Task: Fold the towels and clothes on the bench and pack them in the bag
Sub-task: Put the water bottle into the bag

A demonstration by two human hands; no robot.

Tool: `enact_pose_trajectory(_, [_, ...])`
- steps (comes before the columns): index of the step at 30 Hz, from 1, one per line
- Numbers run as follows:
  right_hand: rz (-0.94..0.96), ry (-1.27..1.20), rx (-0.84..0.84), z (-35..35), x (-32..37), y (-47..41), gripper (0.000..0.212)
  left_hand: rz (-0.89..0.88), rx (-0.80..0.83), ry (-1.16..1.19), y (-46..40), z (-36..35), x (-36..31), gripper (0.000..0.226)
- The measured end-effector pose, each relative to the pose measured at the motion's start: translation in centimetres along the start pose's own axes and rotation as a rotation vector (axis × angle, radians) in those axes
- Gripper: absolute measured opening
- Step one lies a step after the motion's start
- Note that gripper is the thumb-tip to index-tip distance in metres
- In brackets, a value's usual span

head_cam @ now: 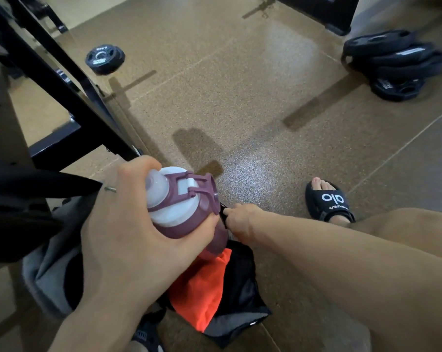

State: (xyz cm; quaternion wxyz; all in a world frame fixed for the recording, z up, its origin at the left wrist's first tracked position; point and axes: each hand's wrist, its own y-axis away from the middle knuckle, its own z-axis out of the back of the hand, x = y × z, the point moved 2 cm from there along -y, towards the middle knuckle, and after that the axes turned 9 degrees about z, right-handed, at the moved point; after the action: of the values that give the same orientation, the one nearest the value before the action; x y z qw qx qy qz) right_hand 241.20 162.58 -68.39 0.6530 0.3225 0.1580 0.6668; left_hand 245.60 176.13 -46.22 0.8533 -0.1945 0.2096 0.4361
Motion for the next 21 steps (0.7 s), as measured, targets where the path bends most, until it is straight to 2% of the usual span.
enact_pose_trajectory(4, [-0.028, -0.183, -0.009, -1.9, -0.8, 3.9, 0.040, -0.118, -0.001, 0.033, 1.3, -0.1, -1.3, 0.084])
enact_pose_trajectory(6, [-0.073, -0.353, -0.042, -3.6, -1.5, 6.0, 0.036, -0.224, 0.023, 0.079, 2.4, -0.7, -2.6, 0.082])
enact_pose_trajectory(7, [-0.058, -0.361, -0.070, -4.4, -1.7, 7.1, 0.037, -0.293, 0.046, 0.078, 3.0, -1.2, -3.2, 0.080])
enact_pose_trajectory(9, [0.048, -0.202, -0.053, -5.5, -1.5, 8.9, 0.038, -0.402, 0.111, 0.032, 3.8, -2.4, -3.9, 0.077])
enact_pose_trajectory(12, [0.115, -0.106, 0.017, -6.2, -0.3, 10.6, 0.034, -0.367, 0.221, 0.030, 3.8, -3.0, -3.4, 0.078])
enact_pose_trajectory(14, [0.151, 0.010, -0.009, -6.5, -0.1, 11.9, 0.037, -0.378, 0.267, 0.004, 4.0, -2.9, -2.9, 0.074])
enact_pose_trajectory(16, [0.158, 0.095, -0.096, -7.1, -0.7, 12.7, 0.039, -0.468, 0.299, -0.041, 4.7, -3.3, -2.5, 0.068])
enact_pose_trajectory(18, [0.170, 0.102, -0.175, -7.6, -1.2, 13.0, 0.039, -0.565, 0.320, -0.061, 5.6, -4.0, -2.0, 0.062])
enact_pose_trajectory(21, [0.165, 0.116, -0.171, -7.1, -1.3, 13.2, 0.039, -0.616, 0.325, -0.054, 6.1, -4.6, -0.8, 0.058])
